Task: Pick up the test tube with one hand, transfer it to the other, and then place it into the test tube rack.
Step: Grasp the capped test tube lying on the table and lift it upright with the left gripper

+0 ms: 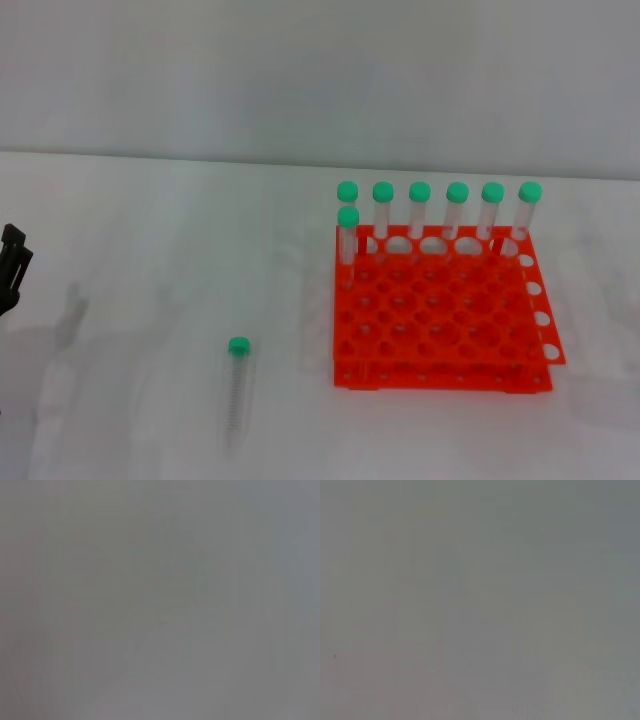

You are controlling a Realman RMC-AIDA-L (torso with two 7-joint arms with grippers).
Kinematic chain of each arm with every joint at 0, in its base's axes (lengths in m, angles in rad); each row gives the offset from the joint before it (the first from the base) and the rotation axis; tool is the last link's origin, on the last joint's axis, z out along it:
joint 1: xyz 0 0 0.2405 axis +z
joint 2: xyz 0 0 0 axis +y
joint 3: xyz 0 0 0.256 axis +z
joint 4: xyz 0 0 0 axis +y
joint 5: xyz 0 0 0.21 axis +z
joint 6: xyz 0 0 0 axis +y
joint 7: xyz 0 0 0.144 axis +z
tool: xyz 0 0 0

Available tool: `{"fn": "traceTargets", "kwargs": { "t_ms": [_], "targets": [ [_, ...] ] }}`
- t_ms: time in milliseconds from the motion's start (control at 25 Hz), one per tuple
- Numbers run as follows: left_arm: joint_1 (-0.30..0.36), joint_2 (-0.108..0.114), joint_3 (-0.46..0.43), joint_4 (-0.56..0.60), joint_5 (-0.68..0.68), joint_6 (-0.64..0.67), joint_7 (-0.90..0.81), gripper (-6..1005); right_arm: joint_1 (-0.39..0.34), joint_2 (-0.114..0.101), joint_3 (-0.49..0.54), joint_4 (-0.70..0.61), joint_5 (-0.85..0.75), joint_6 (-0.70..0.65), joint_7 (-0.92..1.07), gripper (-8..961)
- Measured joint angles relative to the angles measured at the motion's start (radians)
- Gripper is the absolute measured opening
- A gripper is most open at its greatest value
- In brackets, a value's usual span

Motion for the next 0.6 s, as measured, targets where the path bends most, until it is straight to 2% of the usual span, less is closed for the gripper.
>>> {"fn": "traceTargets", "kwargs": {
  "t_ms": [280,440,600],
  "targets": [
    [0.024,0.001,0.0,-0.001,0.027,0.051,-0.049,892,0.002,0.0,0.004,0.0,0.0,-0.001,0.0,746],
    [0.068,0.005,0.0,0.007,0.058,0.107,-0.119,892,0.012,-0.003,0.005,0.0,0.0,-0.003,-0.003,744],
    [0.117,0.01,0.022,0.078,0.09,0.118,-0.244,892,0.037,-0.006,0.005,0.003,-0.001,-0.001,-0.008,742]
  ]
}}
